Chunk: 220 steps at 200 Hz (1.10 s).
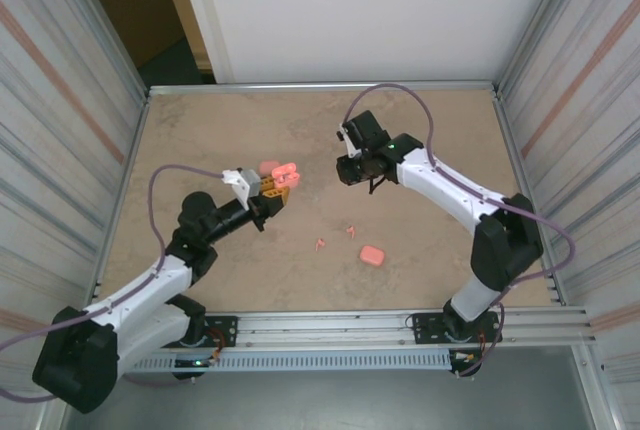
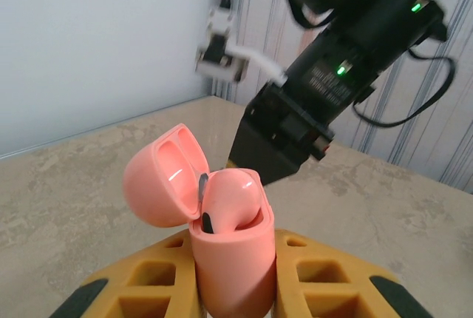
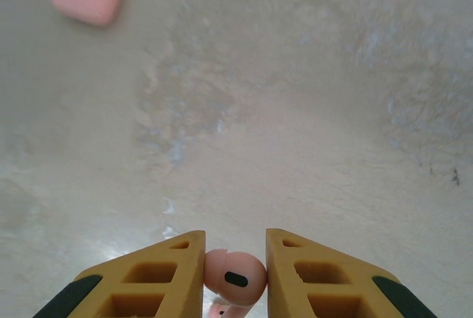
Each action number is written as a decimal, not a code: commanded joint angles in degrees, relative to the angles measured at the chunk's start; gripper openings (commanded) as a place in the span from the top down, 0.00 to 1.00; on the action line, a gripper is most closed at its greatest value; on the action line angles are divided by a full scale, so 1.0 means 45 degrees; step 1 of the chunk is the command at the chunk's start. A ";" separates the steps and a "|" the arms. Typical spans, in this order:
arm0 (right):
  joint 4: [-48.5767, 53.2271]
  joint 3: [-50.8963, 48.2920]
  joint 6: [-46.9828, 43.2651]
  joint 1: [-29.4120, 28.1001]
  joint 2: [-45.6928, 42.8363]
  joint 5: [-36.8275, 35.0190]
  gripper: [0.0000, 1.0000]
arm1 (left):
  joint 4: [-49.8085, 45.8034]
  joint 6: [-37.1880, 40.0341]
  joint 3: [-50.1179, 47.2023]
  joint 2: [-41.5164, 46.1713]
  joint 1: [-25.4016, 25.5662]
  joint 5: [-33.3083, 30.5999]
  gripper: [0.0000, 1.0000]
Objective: Insert the wireless bluetooth earbuds into the charging case
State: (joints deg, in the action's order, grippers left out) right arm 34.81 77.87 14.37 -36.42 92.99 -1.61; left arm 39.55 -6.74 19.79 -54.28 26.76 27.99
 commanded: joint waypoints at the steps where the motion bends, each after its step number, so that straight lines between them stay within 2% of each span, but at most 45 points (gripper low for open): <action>1: -0.0466 -0.0267 0.0067 -0.0156 -0.0855 0.0139 0.76 | 0.1100 -0.0293 -0.0038 -0.0302 0.0124 0.0226 1.00; 67: -0.1460 -0.0376 0.0068 -0.0960 -0.2314 0.0160 0.76 | 0.1953 -0.0793 0.0121 -0.1527 0.0225 0.0463 1.00; 100: -0.2069 -0.0518 -0.0182 -0.1585 -0.2912 -0.0403 0.76 | 0.2410 -0.1309 0.0250 -0.2088 0.0340 0.0480 1.00; 148: -0.3831 -0.1421 -0.0454 -0.2180 -0.3733 -0.0413 0.75 | 0.3633 -0.2124 0.0463 -0.2900 0.0449 0.0776 1.00; 220: -0.5540 -0.2227 -0.0761 -0.2762 -0.4031 -0.0289 0.75 | 0.3990 -0.2290 0.0842 -0.3342 0.0852 0.0844 1.00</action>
State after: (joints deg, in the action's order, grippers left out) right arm 14.41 68.62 12.78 -47.79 76.49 -3.01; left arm 54.19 -16.16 21.52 -68.53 30.06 30.63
